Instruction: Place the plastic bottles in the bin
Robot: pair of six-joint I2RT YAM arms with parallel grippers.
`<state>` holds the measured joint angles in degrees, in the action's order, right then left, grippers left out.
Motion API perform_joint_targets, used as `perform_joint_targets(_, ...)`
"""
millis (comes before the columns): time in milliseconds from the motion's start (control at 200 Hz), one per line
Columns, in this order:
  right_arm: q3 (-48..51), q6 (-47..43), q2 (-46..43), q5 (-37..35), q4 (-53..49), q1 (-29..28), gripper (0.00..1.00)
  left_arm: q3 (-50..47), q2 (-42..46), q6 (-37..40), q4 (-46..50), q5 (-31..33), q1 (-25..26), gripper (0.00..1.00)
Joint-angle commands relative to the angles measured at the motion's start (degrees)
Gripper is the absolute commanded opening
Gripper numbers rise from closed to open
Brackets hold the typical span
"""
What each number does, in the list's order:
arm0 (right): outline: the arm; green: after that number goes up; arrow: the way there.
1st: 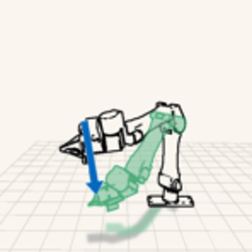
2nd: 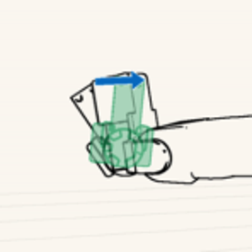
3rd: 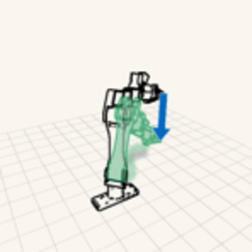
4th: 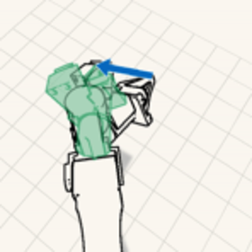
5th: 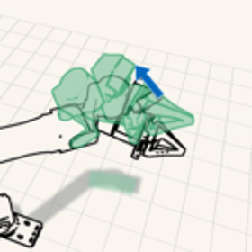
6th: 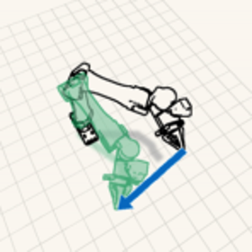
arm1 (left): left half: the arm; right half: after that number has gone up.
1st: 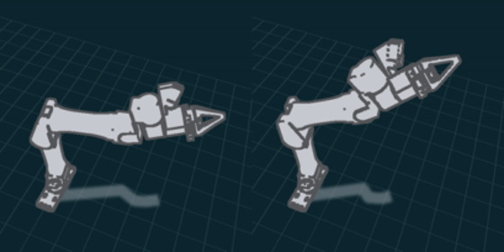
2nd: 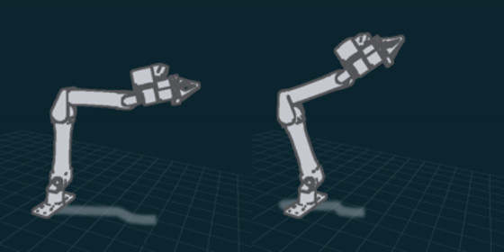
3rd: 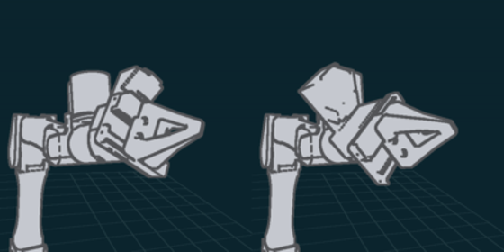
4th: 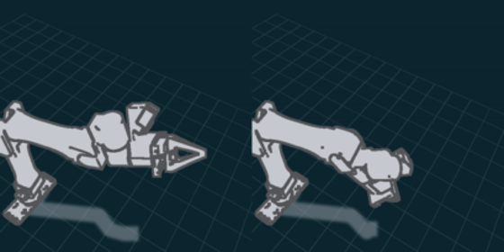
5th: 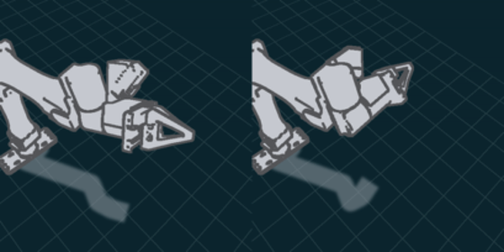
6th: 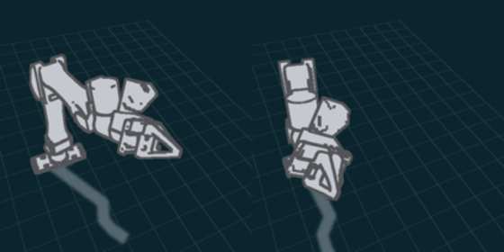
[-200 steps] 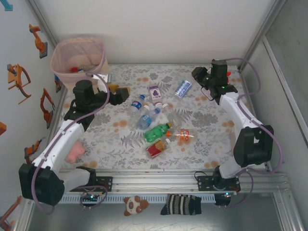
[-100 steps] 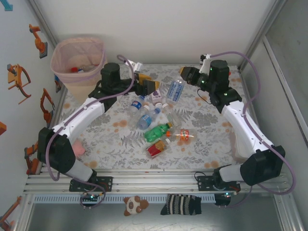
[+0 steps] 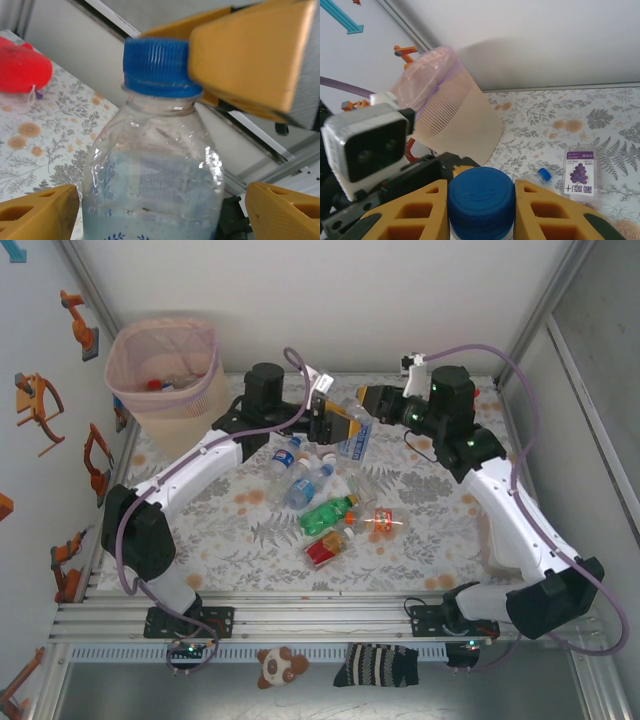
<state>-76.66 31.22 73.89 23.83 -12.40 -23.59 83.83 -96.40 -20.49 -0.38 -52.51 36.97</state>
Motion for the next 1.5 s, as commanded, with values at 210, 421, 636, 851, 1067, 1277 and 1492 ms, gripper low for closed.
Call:
perform_joint_targets(210, -2.4, -1.5, -2.6, 0.2, -0.8, -1.5, 0.28, 2.9, -0.8, 6.7, 7.5, -1.7, 1.4, 0.75)
perform_joint_targets(421, -2.5, -1.4, -2.8, -0.5, -1.2, -1.7, 0.28, 2.7, 0.0, 8.7, 7.7, -1.4, 1.9, 0.66)
perform_joint_targets(636, -2.6, -1.5, -2.4, -0.7, -1.4, -1.8, 0.29, 2.5, 0.4, 9.1, 7.3, -0.3, 1.9, 0.62)
perform_joint_targets(851, -3.6, -2.7, -2.7, -2.9, -4.0, -1.9, 0.44, 2.1, 0.9, 9.9, 7.4, 1.1, 2.0, 0.59)
perform_joint_targets(1067, -3.8, -4.4, -4.6, -6.4, -6.5, -1.9, 0.59, 1.8, 1.9, 10.5, 8.0, 2.5, 1.8, 0.58)
perform_joint_targets(1277, -3.7, -5.6, -6.5, -8.8, -8.6, -1.9, 0.60, 0.6, 5.0, 10.7, 8.9, 7.8, -0.4, 0.58)
perform_joint_targets(1492, -3.6, -6.9, -7.9, -10.8, -10.3, -1.9, 0.60, 0.5, 9.4, 10.4, 12.7, 13.8, -5.1, 0.58)
